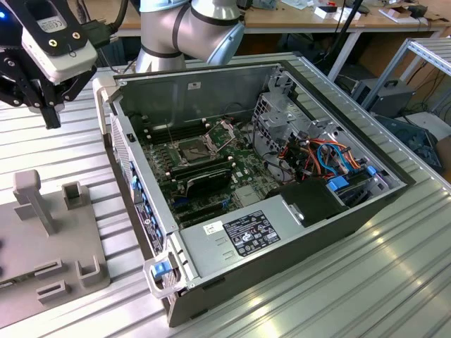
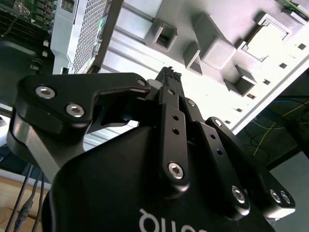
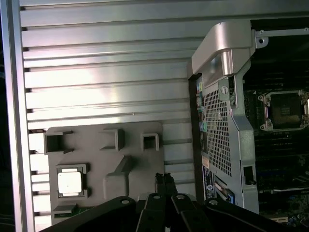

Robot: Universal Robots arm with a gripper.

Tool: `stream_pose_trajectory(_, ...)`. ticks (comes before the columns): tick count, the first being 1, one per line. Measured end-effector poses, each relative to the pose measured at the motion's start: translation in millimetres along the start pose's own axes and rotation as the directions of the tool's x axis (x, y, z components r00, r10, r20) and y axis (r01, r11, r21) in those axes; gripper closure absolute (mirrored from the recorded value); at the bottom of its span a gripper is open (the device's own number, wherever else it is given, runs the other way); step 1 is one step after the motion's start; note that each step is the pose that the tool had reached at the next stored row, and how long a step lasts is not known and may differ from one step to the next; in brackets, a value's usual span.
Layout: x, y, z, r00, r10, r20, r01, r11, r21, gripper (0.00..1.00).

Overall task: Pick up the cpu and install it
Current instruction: 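Reach for the cpu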

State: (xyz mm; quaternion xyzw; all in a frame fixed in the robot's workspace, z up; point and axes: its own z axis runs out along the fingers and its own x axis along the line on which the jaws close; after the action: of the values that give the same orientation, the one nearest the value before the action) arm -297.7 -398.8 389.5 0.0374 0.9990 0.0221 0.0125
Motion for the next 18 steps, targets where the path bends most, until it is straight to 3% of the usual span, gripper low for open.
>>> stream_pose_trajectory(7,3.3,-0.4,3.8,1.0,0.0,0.0001,0.0,1.0,0.0,0.89)
stream_pose_trajectory(18,4.2,-0.5,4.1,1.0,0.0,0.0,0.0,1.0,0.0,0.89)
